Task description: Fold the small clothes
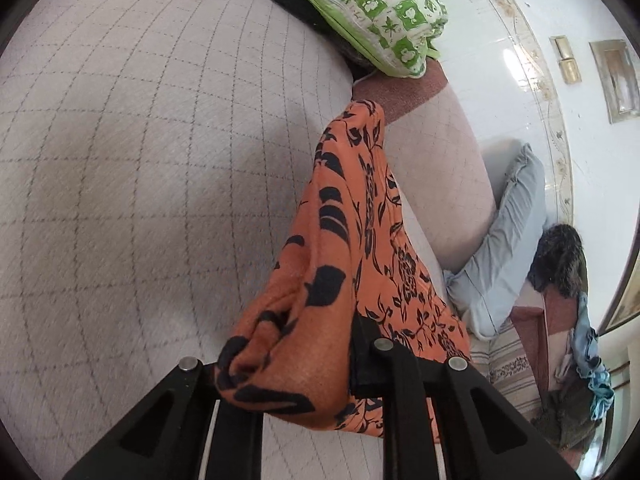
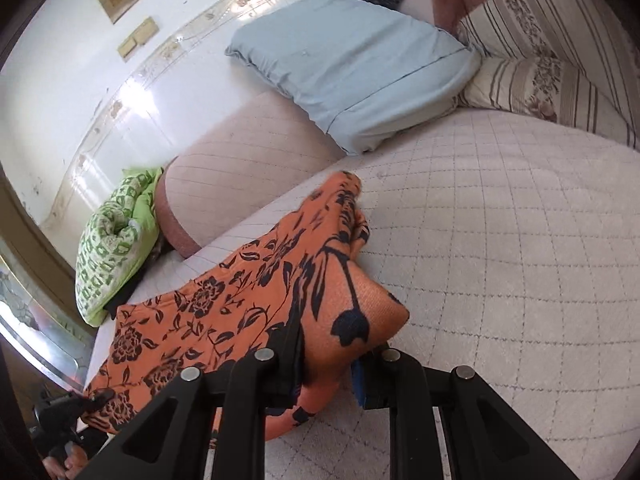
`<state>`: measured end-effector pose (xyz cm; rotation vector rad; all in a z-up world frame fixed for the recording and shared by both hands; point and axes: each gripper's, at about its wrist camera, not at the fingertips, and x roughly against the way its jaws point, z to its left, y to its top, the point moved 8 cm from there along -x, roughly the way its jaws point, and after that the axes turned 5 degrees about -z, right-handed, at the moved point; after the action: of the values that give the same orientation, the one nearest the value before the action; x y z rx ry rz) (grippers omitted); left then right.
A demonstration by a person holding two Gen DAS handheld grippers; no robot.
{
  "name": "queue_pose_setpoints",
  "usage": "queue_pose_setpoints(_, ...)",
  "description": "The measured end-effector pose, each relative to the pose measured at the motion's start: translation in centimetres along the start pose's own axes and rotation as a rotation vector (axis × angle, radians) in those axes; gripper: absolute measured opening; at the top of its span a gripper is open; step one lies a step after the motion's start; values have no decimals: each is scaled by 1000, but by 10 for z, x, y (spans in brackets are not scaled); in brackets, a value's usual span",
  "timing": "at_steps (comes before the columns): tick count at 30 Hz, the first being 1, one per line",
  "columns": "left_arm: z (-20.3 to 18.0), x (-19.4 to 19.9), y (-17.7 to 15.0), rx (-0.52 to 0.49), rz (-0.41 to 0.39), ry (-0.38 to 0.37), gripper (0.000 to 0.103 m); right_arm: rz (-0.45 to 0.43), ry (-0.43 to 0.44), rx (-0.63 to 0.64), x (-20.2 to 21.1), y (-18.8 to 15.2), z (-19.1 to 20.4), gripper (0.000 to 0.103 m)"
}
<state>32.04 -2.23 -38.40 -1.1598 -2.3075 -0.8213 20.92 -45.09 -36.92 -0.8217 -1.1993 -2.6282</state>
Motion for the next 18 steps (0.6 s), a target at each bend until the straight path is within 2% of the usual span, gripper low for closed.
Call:
queue_pose_setpoints(5, 14, 11, -14, 11, 50, -7, 17, 58, -14, -72, -3, -9, -18, 19)
queue_pose_setpoints(8, 32, 7, -23, 36, 77, 36, 18, 169, -65, -105, -15, -27, -37, 20)
queue_pose_setpoints(10, 41, 3, -29, 36, 97, 76, 22, 264, -77, -233, -23, -40, -58, 26)
queue_pose_setpoints(12, 43, 6, -29, 8, 93, 135, 28, 287, -58, -355, -19, -35, -71, 32)
queue_pose_setpoints(14, 32, 21, -23, -57, 43, 181, 31, 258, -75, -417, -5, -20, -80, 34)
queue_pose_setpoints(15, 25, 29, -19, -107, 11, 217, 37, 217, -82, -424, 5, -9, -83, 34)
queue_pose_setpoints(16, 20, 40, -12, -159, -40, 262, 42, 151, -114, -407, 17, 4, -87, 35)
queue_pose_setpoints(18, 12, 65, 4, -220, -183, 328, 60, -3, -178, -310, 40, 27, -84, 37)
